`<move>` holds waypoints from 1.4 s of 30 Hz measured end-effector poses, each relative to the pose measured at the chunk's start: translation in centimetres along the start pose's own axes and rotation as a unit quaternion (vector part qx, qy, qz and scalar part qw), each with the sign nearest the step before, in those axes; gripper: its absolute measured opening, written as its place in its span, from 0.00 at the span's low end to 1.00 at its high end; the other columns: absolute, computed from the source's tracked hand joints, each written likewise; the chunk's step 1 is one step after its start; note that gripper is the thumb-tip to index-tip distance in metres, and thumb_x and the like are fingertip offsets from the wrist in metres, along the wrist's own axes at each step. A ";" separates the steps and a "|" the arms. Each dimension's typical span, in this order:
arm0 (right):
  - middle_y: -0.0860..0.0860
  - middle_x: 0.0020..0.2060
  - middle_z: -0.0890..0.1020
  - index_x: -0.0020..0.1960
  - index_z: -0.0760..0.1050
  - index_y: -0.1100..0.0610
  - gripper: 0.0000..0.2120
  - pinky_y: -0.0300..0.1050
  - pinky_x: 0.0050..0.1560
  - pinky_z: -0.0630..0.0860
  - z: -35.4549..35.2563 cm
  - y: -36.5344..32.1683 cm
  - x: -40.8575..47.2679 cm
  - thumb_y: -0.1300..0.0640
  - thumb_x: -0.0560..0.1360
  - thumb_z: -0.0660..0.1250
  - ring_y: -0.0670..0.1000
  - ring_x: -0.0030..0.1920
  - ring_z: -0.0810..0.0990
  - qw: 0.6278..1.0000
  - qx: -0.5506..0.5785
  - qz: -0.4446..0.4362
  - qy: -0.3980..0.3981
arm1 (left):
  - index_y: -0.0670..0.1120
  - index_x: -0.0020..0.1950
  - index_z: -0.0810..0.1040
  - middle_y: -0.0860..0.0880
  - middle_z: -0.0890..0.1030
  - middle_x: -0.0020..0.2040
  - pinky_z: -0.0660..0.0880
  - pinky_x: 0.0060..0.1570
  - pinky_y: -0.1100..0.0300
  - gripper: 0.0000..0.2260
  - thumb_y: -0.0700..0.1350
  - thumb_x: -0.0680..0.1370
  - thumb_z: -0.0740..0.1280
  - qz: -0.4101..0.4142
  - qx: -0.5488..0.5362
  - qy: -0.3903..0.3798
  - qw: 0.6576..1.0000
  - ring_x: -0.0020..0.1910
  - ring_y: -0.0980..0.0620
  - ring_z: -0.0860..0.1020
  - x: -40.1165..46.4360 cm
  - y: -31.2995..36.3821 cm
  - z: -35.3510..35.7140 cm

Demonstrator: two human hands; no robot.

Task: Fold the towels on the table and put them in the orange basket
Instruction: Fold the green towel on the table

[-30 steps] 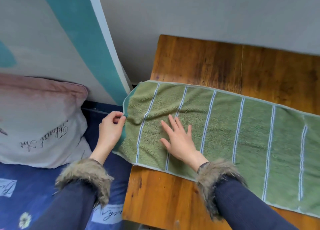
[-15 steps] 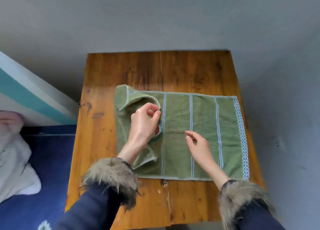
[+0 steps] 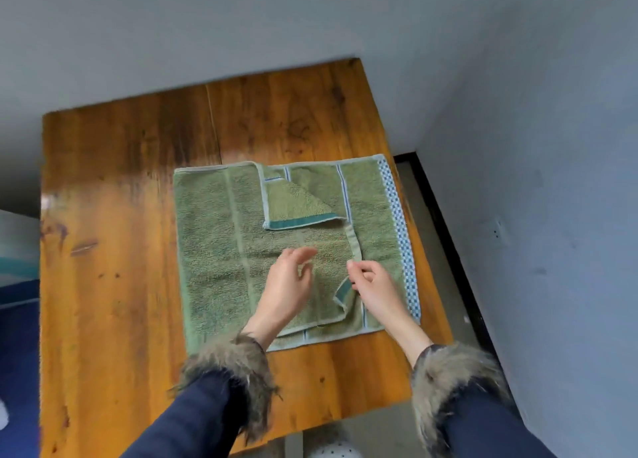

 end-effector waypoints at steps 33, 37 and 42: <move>0.63 0.46 0.81 0.47 0.76 0.65 0.14 0.53 0.49 0.76 -7.1 4.2 -2.3 0.53 0.76 0.65 0.59 0.45 0.80 0.994 -0.019 0.022 0.104 | 0.58 0.75 0.37 0.45 0.34 0.76 0.44 0.68 0.32 0.47 0.64 0.70 0.67 -0.037 0.345 -0.069 0.935 0.74 0.43 0.33 -5.0 -8.8 2.6; 0.56 0.39 0.80 0.45 0.76 0.63 0.10 0.50 0.46 0.75 -6.2 6.8 -2.5 0.56 0.76 0.65 0.52 0.39 0.77 0.993 -0.038 0.072 0.090 | 0.58 0.75 0.36 0.46 0.34 0.76 0.45 0.67 0.32 0.47 0.67 0.68 0.65 -0.031 0.349 -0.072 0.934 0.74 0.43 0.34 -4.9 -8.9 2.7; 0.50 0.40 0.79 0.48 0.75 0.58 0.04 0.44 0.44 0.75 -5.5 8.2 -2.3 0.57 0.77 0.64 0.49 0.40 0.77 0.992 -0.056 0.074 0.091 | 0.60 0.75 0.38 0.49 0.35 0.76 0.47 0.68 0.32 0.47 0.70 0.67 0.64 -0.024 0.353 -0.070 0.933 0.75 0.46 0.36 -5.2 -9.2 2.2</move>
Point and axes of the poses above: each hand's wrist, its own x-axis towards the middle knuckle, its own z-axis out of the palm, y = z × x, the point moved 4 cm from there along x, towards the middle knuckle
